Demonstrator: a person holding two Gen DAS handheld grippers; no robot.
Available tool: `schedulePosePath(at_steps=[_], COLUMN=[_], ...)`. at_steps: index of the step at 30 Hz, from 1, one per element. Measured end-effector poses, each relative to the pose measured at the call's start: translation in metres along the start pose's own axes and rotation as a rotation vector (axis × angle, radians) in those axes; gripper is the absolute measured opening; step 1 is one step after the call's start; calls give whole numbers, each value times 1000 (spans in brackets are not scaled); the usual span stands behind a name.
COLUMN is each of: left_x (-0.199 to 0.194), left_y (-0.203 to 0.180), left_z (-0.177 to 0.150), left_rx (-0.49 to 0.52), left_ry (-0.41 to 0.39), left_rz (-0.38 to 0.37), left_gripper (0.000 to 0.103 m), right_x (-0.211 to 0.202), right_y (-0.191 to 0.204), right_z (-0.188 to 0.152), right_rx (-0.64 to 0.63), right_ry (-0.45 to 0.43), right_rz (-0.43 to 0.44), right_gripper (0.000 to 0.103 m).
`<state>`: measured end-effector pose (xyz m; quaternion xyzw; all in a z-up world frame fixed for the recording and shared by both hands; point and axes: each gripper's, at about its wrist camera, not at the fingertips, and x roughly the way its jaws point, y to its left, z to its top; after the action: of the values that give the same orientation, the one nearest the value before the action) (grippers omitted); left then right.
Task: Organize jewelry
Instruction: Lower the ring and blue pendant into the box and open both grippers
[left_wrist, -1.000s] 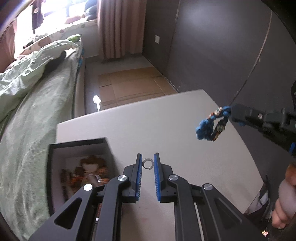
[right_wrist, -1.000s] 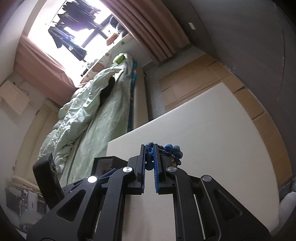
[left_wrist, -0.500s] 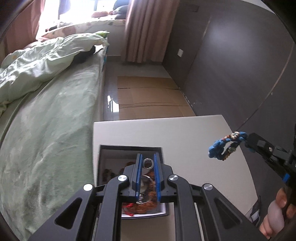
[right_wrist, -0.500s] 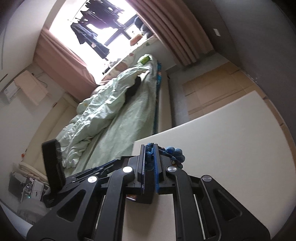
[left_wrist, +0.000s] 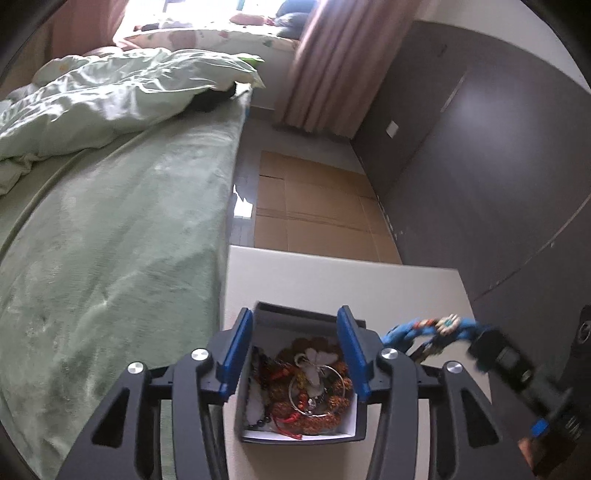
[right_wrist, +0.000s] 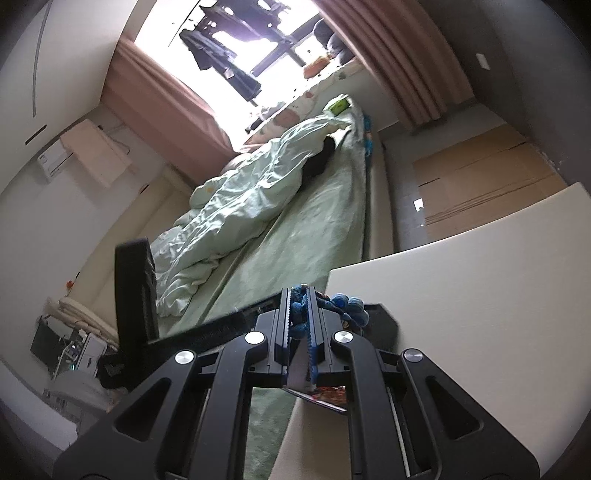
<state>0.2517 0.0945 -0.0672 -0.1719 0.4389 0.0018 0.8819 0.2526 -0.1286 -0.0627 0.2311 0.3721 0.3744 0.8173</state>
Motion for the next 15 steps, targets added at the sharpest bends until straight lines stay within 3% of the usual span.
schedulePosePath(at_steps=[10,12,13,14,15], left_x=[-27,-29,-30,-30,-32], left_y=[17,17,17,17,16], left_z=[8,7,6,6,6], left_rx=[-26,-20,-15,-11,-4], left_ry=[-51,-56,-58,-60,-65], left_rz=[16,25,29,31,33], left_gripper=[64,70,77,81,90], right_x=[33,37,41,43,44], right_y=[24,28,29,28,26], right_z=[-11,-12,-13,-14,-15], right_rx=[-38,-59,-69,-66,-58], right_ry=[43,47,68,87,95], right_rz=[29,-5,-38,-56,-77], right_gripper=[9,12,28,63,76])
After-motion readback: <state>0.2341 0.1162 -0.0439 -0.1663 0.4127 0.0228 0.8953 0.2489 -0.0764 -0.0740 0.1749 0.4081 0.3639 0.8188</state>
